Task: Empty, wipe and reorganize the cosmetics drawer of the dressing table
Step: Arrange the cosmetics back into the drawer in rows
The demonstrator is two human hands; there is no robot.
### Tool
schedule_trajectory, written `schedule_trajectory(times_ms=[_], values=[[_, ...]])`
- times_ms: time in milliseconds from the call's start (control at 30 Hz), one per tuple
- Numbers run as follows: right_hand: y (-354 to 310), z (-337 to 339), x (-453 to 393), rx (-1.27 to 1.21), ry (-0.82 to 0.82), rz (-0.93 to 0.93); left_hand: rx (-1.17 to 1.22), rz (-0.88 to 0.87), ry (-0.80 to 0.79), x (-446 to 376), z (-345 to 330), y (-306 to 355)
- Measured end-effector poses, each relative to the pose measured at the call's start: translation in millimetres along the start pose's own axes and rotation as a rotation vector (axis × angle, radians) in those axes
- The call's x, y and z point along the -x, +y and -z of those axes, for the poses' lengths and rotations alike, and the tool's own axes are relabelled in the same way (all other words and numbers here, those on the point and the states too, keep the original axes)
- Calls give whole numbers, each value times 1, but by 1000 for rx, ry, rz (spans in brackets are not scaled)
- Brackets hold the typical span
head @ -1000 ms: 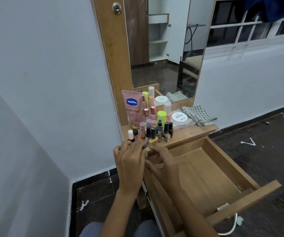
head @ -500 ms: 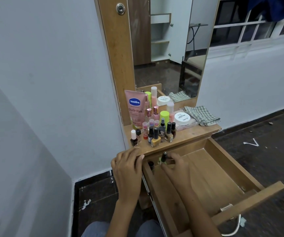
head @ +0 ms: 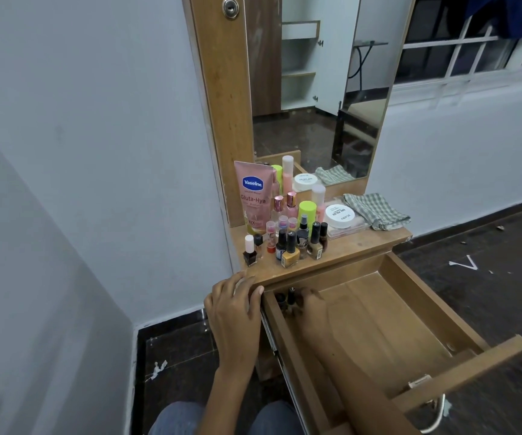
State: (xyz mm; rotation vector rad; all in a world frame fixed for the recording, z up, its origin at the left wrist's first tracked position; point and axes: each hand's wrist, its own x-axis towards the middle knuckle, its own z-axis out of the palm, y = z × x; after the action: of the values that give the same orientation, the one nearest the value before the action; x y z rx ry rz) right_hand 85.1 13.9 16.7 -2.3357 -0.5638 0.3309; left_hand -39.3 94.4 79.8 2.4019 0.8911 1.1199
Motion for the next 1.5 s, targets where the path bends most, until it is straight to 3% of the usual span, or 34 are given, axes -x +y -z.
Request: schedule_trajectory(times_ms=[200,467,667,900,1067,1167,1367,1500], values=[[3,6,1,-145,-6,-10,5,31,10,-3,-1,-4],[4,13,6,-130,-5,-11,40,115,-15,-19,-6,-4],[-4,36,24,-178,305,219,27,134,-10,-43,-18,7],[-11,38,26,-229,443,460,75,236,-2,-50,-25,8],[-19,40,28,-390,440,528,136,109,52,-17,-13,14],[-22,42,29,-494,343,564,171,2,-41,3,-10,21],[-19,47,30,-524,319,591,203,-16,-172,11,-11,30],[-12,45,25,-441,389,499,147,-64,-201,14,-13,28]])
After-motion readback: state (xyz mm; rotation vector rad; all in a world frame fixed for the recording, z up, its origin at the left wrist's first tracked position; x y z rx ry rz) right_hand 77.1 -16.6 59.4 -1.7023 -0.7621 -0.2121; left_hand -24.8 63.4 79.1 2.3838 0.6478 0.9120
